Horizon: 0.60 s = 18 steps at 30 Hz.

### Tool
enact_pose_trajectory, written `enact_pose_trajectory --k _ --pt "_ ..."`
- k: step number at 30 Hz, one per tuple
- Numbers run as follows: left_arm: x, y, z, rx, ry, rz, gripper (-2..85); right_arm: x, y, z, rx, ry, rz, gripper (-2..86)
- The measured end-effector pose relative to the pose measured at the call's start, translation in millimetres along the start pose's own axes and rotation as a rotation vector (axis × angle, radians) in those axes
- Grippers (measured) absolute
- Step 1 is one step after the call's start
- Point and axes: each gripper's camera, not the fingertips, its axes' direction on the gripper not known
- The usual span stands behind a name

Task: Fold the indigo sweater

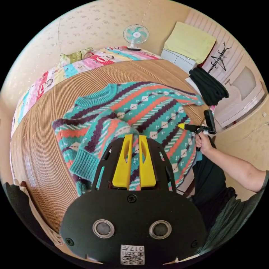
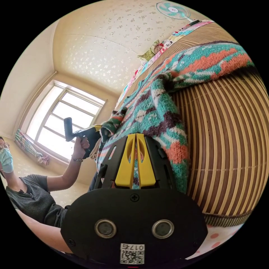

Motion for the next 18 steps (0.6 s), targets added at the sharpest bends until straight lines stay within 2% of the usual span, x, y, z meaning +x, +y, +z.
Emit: enact_pose_trajectory --k 2,4,5,6,7,9,11,13,15,18 --pt "0 24 27 0.006 0.081 -0.105 7.5 -2 3 -4 0.001 0.0 -0.003 0.3" --pt "-15 66 32 0.122 0.288 -0.257 10.2 -3 6 -7 0.002 0.005 -0.007 0.3" --pt "-18 77 29 0.17 0.317 -0.285 10.5 -5 8 -9 0.003 0.01 -0.01 0.4" --pt "-19 100 16 0.277 0.293 -0.324 10.2 -6 10 -10 0.004 0.016 -0.013 0.4" --pt "-18 118 3 0.359 0.187 -0.376 10.0 -7 11 -11 0.005 0.02 -0.016 0.4" --pt "-21 135 -5 0.412 0.05 -0.466 10.4 -10 14 -14 0.006 0.03 -0.023 0.4" --pt "-39 138 9 0.372 0.043 -0.555 12.2 -11 16 -16 0.006 0.031 -0.024 0.4" --pt "-64 136 56 0.22 0.045 -0.664 15.3 -12 18 -18 0.007 0.029 -0.025 0.4" --pt "-68 134 103 0.108 0.036 -0.677 15.1 -13 21 -21 0.007 0.027 -0.026 0.5" --pt "-38 137 112 0.132 -0.104 -0.629 9.7 -15 23 -23 0.009 0.026 -0.029 0.5"
